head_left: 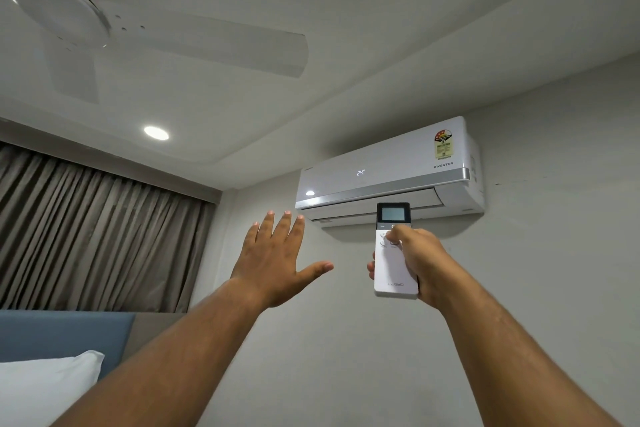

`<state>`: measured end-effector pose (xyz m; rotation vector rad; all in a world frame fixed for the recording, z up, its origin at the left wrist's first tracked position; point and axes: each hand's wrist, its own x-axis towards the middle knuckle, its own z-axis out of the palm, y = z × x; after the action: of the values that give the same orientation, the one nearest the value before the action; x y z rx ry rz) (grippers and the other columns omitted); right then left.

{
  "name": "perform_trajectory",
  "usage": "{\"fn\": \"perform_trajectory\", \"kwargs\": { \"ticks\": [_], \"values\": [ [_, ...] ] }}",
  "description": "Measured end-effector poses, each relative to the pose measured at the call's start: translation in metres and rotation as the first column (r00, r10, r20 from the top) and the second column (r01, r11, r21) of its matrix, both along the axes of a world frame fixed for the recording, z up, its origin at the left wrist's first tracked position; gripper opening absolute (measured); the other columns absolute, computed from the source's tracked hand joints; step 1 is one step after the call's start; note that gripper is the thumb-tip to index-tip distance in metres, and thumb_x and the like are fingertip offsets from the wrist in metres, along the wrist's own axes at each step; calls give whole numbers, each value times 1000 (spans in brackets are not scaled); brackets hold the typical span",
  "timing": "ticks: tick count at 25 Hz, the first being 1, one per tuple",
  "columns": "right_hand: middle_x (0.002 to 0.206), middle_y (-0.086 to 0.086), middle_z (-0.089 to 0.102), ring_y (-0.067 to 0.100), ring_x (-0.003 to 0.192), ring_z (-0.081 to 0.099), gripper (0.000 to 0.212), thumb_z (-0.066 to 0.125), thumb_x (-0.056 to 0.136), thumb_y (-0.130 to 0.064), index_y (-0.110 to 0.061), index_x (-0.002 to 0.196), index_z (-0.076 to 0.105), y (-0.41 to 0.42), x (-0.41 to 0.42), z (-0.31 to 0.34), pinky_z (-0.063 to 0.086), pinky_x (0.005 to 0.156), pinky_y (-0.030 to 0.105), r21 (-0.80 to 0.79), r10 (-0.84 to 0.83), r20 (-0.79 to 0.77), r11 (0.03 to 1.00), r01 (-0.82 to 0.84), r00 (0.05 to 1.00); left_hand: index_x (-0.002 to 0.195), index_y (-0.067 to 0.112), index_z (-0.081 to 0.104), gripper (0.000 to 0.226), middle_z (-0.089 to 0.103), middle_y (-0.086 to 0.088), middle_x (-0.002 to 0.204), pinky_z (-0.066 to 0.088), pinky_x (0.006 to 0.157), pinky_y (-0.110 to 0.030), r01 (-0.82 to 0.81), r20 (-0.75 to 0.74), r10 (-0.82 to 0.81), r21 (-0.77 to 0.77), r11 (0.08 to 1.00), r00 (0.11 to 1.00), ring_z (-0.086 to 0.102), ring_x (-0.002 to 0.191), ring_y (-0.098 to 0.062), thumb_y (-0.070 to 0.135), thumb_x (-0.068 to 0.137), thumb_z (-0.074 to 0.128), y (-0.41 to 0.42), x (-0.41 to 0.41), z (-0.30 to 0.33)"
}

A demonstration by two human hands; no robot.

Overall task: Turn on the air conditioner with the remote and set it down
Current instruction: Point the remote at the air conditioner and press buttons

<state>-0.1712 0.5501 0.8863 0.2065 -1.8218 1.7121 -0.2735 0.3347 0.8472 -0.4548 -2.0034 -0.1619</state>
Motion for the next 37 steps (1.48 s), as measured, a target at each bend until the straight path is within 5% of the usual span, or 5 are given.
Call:
{"fn": "perform_trajectory", "kwargs": {
  "ticks": [6, 12, 23, 37],
  "values": [
    [76, 25, 65, 37, 51, 68, 13, 57, 95, -14, -2, 97, 52, 14, 7, 4, 60, 53, 45, 2, 55, -69, 998, -55, 996, 152, 23, -9, 115, -3, -6, 165, -1, 119, -48, 3, -78, -1, 23, 1000, 997, -10, 149, -29, 96, 63, -3, 1, 10, 14],
    [61, 20, 68, 37, 52, 68, 12, 56, 94, -14, -3, 94, 52, 21, 17, 9, 59, 54, 45, -13, 62, -104, 998, -63, 993, 152, 21, -10, 115, -5, -7, 164, 0, 121, -50, -19, -93, 22, 34, 999, 995, -11, 149, -30, 95, 65, -2, 7, 20, 24],
    [78, 26, 66, 37, 52, 69, 13, 56, 90, -15, -5, 98, 52, 13, 24, 11, 59, 53, 42, 1, 43, -107, 999, -43, 993, 151, 19, -11, 116, -8, -8, 164, -3, 120, -48, -23, -96, 24, 8, 1000, 995, -13, 149, -27, 95, 64, -5, 5, 30, 26],
    [65, 21, 71, 39, 55, 71, 19, 53, 84, -16, -4, 99, 53, 8, 9, 0, 59, 55, 45, 6, -13, -61, 1000, 14, 998, 151, 20, -12, 114, -8, -9, 164, -4, 119, -49, -21, -53, 22, 8, 1000, 998, -14, 148, -30, 94, 65, -3, 3, 25, 14]
  ]
}}
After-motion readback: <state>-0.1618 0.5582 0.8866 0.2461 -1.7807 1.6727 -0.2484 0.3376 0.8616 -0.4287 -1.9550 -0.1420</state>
